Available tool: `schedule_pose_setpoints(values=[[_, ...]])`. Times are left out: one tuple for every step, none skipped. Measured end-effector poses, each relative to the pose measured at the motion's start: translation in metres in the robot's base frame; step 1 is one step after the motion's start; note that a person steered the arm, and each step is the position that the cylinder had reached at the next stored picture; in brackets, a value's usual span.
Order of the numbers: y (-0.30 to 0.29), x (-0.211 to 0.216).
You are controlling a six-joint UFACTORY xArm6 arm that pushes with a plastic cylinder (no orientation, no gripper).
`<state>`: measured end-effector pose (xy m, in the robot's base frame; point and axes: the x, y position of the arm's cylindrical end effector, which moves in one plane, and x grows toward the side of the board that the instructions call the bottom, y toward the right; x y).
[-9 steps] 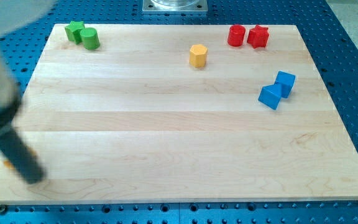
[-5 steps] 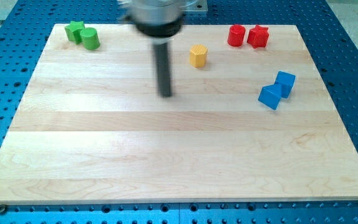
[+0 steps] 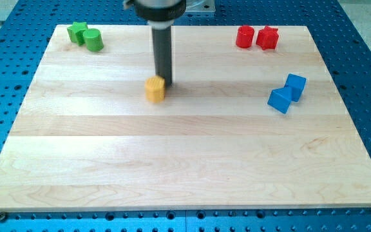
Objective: Move the hexagon bottom left corner
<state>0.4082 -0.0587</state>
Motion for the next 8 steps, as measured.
schedule_pose_setpoints(values=[[-0.074,0.074],[-0.010,0.065],[-0.033,0.102],[-0.158,0.119],[-0.166,0.083],[-0.223,0.037],[-0.246,-0.015],[-0.245,-0.028]])
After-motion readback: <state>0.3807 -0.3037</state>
